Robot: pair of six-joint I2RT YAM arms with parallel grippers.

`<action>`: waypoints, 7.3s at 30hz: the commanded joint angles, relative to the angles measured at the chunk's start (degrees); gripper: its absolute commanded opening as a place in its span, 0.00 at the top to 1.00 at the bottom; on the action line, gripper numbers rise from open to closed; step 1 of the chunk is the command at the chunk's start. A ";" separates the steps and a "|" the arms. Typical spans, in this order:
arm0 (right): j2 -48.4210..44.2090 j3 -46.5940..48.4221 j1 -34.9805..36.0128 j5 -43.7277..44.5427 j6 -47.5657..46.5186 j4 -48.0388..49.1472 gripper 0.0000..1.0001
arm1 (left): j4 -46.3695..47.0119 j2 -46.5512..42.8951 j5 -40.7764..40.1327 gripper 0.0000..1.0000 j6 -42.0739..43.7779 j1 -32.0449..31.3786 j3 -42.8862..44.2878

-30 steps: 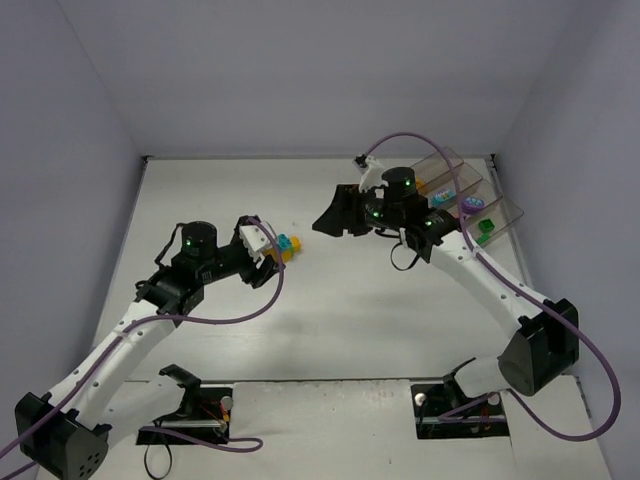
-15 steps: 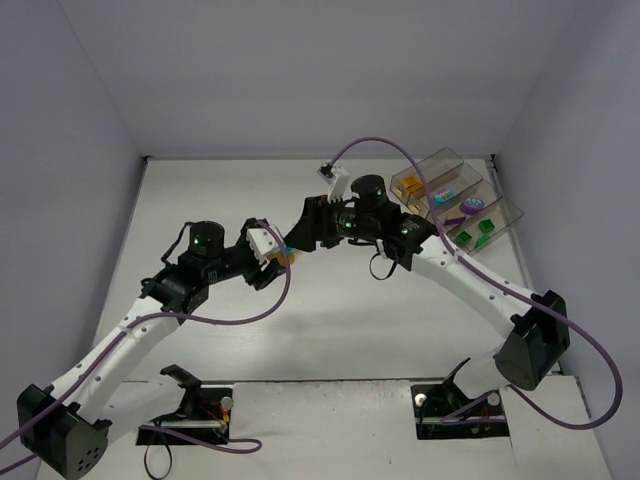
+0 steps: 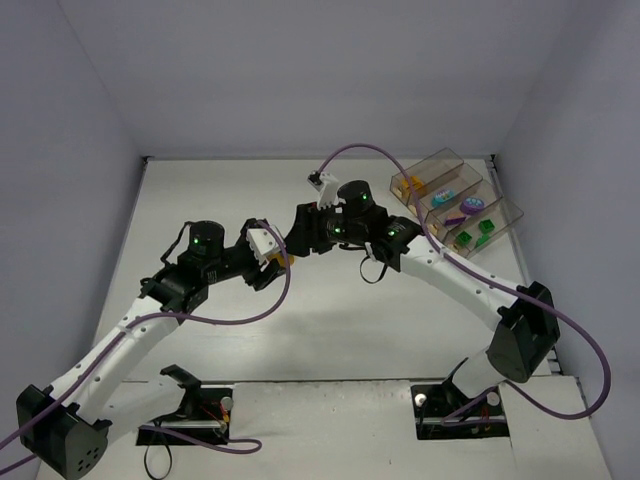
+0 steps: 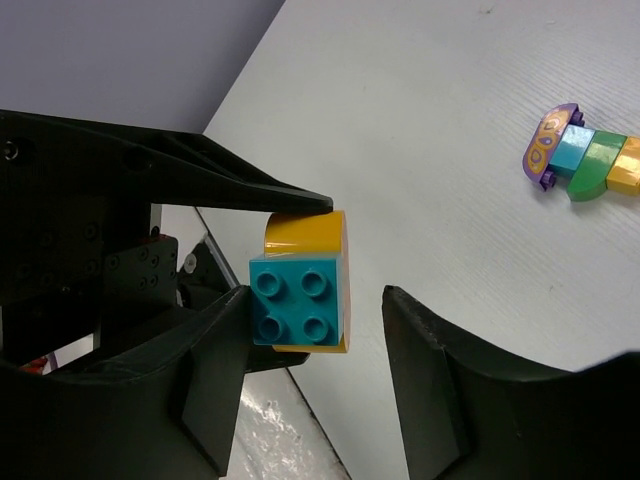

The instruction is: Sort the legos into containers by color

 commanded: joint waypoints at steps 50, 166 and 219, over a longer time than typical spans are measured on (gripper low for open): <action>22.57 12.25 -42.03 35.45 1.52 4.37 0.91 | 6.32 -4.16 -0.58 1.00 -8.67 -0.93 -6.10; 44.46 42.94 -42.74 35.27 2.93 3.06 0.87 | 4.12 -7.32 -27.03 0.15 -29.33 -1.64 -7.59; -15.21 -14.19 -46.87 1.09 -2.34 3.94 0.05 | -6.95 48.48 -4.97 0.15 -1.47 8.12 28.26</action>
